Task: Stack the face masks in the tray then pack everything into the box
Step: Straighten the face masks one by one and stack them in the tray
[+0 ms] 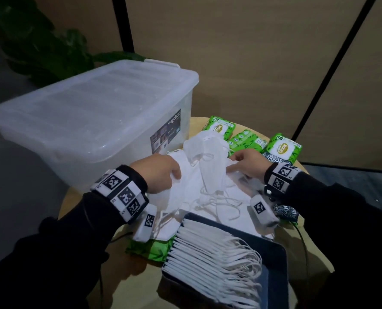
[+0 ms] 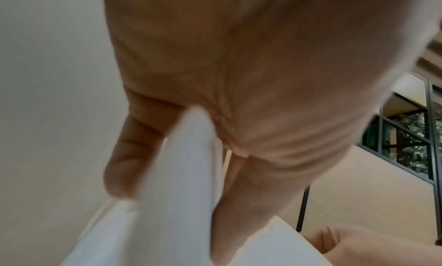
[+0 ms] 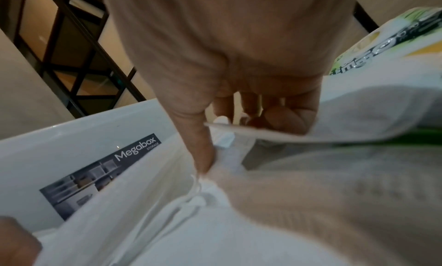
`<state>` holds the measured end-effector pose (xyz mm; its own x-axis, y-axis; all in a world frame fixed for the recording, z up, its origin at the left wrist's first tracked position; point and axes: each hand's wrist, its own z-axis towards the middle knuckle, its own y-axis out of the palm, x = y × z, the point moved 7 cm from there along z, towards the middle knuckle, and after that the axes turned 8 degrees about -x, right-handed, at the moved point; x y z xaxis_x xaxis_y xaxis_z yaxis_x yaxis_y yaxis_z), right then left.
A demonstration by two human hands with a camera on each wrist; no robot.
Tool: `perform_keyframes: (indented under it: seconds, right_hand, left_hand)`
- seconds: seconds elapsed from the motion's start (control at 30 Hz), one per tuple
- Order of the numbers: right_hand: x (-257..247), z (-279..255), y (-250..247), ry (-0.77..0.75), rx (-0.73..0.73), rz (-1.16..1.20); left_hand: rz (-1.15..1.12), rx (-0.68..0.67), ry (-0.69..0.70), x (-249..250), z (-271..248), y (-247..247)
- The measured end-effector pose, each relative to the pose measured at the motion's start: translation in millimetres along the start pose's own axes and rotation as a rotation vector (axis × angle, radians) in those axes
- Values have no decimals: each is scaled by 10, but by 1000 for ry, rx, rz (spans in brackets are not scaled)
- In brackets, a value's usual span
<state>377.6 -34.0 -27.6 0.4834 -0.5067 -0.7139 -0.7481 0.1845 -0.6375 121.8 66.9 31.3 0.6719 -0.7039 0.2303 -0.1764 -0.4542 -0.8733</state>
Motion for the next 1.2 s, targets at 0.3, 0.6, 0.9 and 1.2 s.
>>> perform_keyframes:
  seconds: [0.3, 0.6, 0.9, 1.2]
  right_hand:
    - [147, -209, -485, 10, 465, 589]
    - [480, -434, -717, 89, 566, 697]
    - [440, -437, -453, 192, 298, 690]
    - [395, -430, -513, 240, 298, 598]
  left_hand:
    - [-125, 388, 96, 2, -223, -441]
    - [-159, 531, 219, 131, -389, -585]
    - [-153, 521, 257, 197, -422, -559]
    - [-178, 457, 296, 358, -421, -506]
